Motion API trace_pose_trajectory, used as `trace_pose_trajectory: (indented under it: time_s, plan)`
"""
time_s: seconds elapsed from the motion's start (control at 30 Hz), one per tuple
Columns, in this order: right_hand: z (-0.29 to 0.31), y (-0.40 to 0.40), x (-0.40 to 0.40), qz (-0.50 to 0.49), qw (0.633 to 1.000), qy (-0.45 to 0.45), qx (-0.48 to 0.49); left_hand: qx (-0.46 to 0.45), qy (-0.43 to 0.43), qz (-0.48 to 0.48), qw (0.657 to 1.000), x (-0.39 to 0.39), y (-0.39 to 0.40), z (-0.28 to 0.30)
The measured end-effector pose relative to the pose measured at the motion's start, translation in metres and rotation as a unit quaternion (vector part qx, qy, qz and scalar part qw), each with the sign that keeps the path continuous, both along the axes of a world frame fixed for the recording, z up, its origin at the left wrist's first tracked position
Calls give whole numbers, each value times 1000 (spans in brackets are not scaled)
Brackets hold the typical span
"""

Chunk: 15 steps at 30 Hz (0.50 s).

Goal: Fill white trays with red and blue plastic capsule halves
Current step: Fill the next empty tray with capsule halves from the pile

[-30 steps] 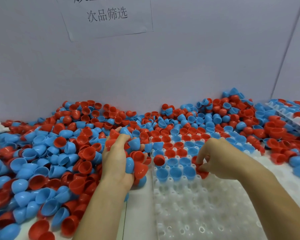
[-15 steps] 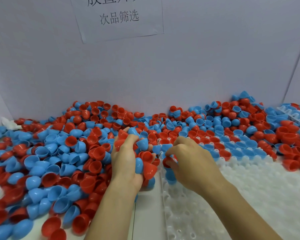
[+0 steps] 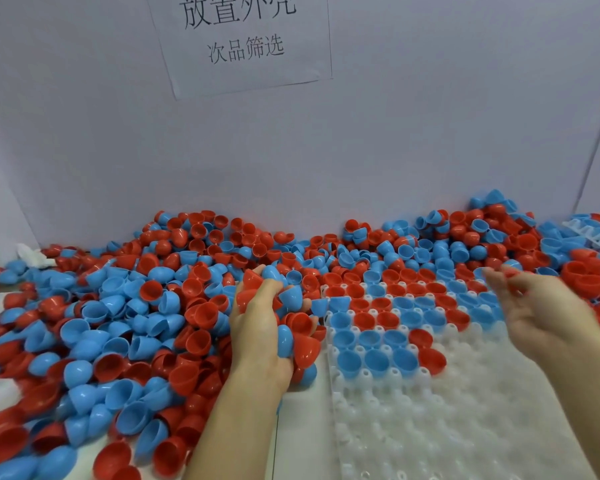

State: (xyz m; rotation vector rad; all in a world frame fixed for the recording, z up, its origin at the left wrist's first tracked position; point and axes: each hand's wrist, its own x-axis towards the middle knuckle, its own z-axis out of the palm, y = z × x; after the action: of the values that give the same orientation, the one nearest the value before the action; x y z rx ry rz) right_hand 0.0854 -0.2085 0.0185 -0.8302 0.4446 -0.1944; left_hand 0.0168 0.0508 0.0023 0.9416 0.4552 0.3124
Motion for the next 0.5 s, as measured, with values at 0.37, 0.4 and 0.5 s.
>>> trace_pose_trajectory:
  time_s: [0.37, 0.4, 0.5]
  plan:
    - [43, 85, -61, 513, 748, -294, -301, 3, -8, -25, 1000, -1, -2, -2]
    - [39, 87, -63, 506, 707, -303, -391, 2, -7, -29, 1000, 0, -1, -3]
    - [31, 83, -61, 372, 706, -240, -553, -8, -5, -26, 1000, 0, -2, -3]
